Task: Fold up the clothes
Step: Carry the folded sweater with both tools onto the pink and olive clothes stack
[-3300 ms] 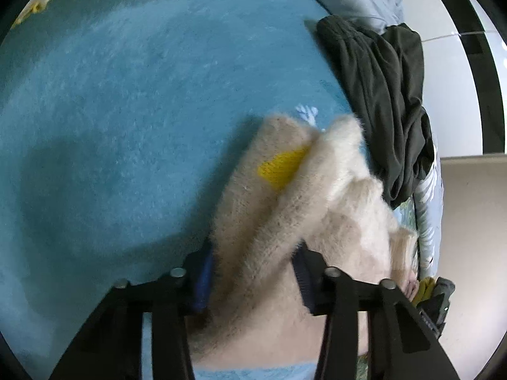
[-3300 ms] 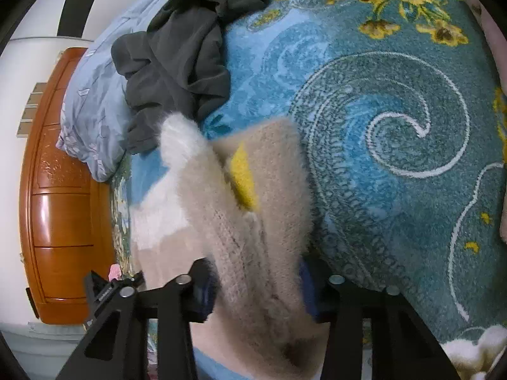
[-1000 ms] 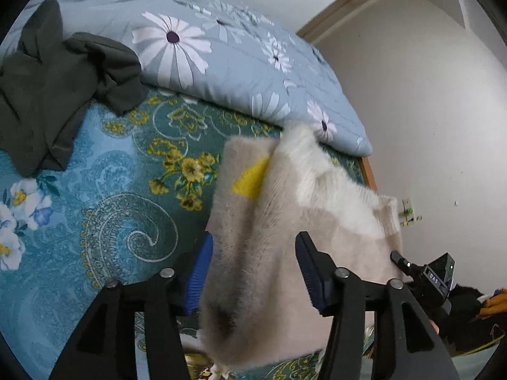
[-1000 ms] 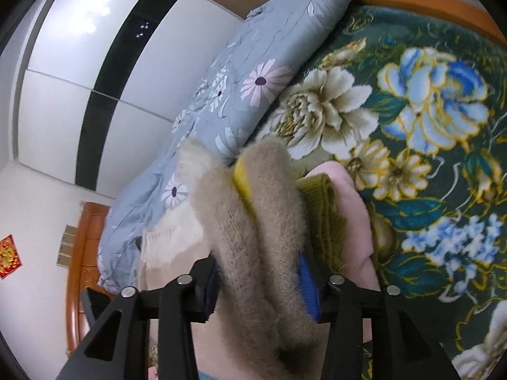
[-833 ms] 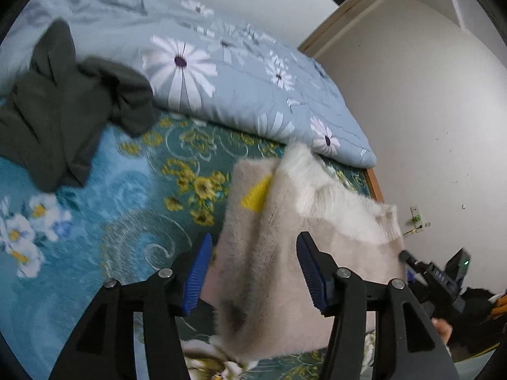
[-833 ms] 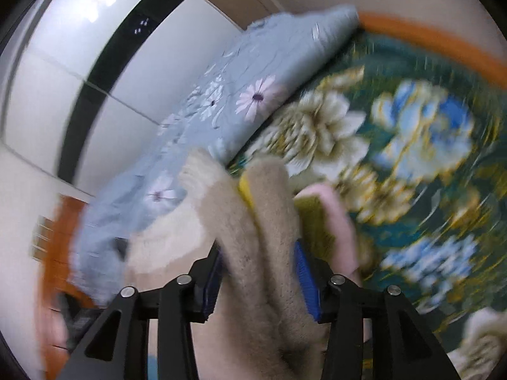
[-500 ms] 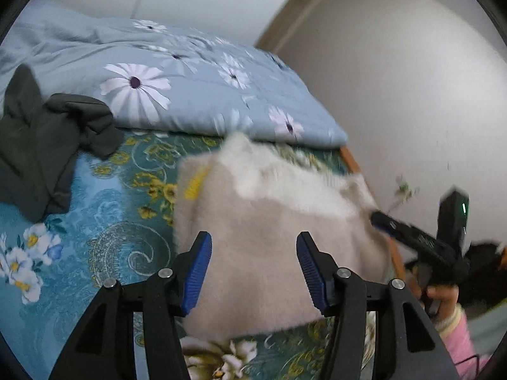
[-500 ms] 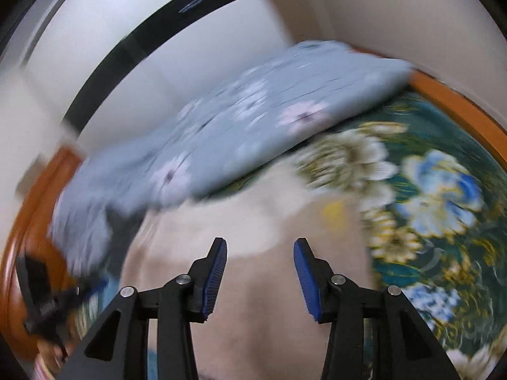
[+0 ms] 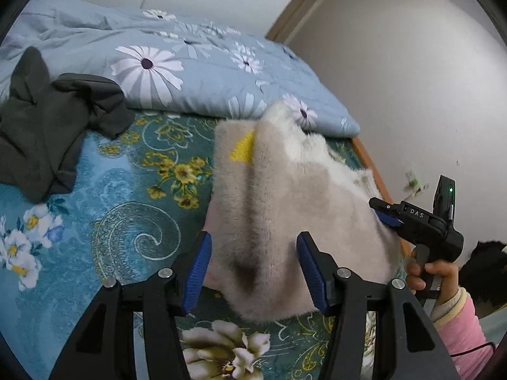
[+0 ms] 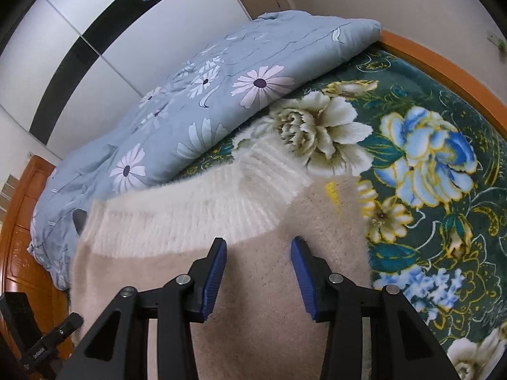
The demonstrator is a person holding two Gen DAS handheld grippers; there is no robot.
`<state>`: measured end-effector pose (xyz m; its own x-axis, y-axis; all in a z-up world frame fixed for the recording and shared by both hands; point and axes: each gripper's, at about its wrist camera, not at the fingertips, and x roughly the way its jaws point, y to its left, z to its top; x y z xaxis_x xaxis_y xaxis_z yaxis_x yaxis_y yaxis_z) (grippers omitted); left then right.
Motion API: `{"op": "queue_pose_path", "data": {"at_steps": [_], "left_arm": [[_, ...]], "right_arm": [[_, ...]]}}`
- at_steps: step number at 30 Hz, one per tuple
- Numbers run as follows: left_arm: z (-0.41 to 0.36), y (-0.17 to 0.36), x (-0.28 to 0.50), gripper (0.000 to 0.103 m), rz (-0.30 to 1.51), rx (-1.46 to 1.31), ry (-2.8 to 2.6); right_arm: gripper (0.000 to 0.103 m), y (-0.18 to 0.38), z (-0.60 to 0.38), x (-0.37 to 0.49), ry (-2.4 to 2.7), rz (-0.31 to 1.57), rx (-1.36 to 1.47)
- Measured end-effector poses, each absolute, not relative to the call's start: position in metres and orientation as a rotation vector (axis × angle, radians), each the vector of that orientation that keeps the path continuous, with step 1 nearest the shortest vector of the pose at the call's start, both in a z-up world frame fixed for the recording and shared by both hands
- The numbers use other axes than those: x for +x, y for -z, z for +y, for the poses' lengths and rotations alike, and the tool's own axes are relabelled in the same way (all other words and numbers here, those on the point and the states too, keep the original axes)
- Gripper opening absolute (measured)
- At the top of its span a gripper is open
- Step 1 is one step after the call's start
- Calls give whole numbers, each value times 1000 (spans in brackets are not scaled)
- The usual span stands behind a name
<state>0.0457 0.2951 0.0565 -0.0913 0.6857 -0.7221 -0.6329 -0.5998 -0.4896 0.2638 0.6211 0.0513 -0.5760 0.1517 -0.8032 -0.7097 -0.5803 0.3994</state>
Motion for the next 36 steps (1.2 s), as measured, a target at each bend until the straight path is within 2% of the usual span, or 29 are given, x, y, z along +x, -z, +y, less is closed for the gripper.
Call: {"op": "queue_pose_path", "data": {"at_steps": [3, 9, 12, 15, 16, 18, 20, 22, 25, 28, 31, 33, 36], "left_arm": [[275, -51, 51, 63, -117, -1204, -1891], [237, -27, 65, 64, -198, -1136, -2019], [224, -15, 73, 65, -156, -1123, -2057], [222, -3, 75, 65, -88, -1168, -2067], [223, -1, 74, 66, -78, -1186, -2061], [225, -2, 79, 75, -28, -1165, -2064], [226, -3, 84, 75, 23, -1143, -2066], [228, -2, 88, 77, 60, -1120, -2061], [231, -1, 95, 86, 135, -1090, -2073], [234, 0, 100, 90, 189, -1067, -2061], [235, 0, 105, 91, 228, -1050, -2043], [234, 1, 108, 93, 233, -1044, -2032], [233, 2, 109, 97, 222, -1048, -2002]], "right_arm": [[47, -75, 598, 260, -2216, 926, -939], [48, -111, 513, 233, -2466, 770, -939], [48, -105, 472, 226, -2533, 843, -1020], [48, -100, 432, 224, -2598, 813, -1106], [48, -96, 421, 223, -2618, 813, -1147], [48, -83, 399, 223, -2616, 782, -1241], [48, -63, 387, 226, -2558, 765, -1318], [48, -43, 385, 228, -2482, 809, -1367], [48, -11, 392, 229, -2329, 956, -1415], [48, 4, 397, 228, -2215, 954, -1412], [57, 12, 400, 227, -2135, 931, -1425], [68, 15, 402, 230, -2088, 929, -1394], [79, 18, 402, 229, -2045, 898, -1374]]}}
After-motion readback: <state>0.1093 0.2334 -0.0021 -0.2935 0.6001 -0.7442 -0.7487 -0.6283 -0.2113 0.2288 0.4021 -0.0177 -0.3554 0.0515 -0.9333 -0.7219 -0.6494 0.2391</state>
